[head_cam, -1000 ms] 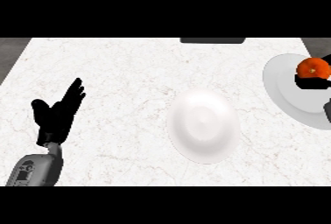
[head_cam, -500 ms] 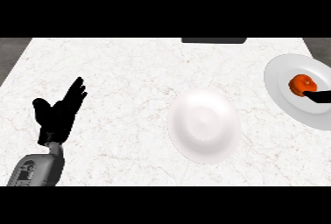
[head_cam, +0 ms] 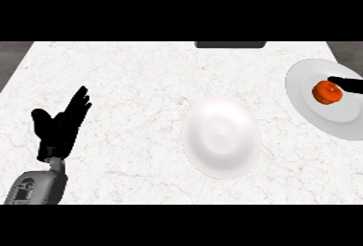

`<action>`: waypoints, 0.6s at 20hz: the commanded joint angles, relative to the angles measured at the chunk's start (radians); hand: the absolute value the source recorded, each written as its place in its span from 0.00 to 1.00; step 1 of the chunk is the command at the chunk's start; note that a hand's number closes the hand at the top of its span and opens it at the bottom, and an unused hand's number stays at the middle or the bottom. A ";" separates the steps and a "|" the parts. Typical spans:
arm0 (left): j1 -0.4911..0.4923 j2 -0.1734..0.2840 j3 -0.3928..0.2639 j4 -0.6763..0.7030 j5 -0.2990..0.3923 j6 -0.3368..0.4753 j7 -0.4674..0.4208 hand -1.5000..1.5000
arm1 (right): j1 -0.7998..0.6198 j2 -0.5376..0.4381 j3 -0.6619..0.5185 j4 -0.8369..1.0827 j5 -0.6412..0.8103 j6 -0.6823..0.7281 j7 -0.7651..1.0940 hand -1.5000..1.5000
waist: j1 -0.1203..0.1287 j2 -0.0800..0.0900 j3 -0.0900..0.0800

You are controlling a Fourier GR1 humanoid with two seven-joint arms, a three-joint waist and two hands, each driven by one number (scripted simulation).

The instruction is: Pick the squash from the plate and place it in the plate

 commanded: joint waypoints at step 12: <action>0.033 0.004 0.043 0.056 0.006 -0.055 -0.096 0.50 | 0.130 -0.049 -0.125 -0.065 -0.282 0.367 0.033 0.00 | -0.002 0.002 -0.001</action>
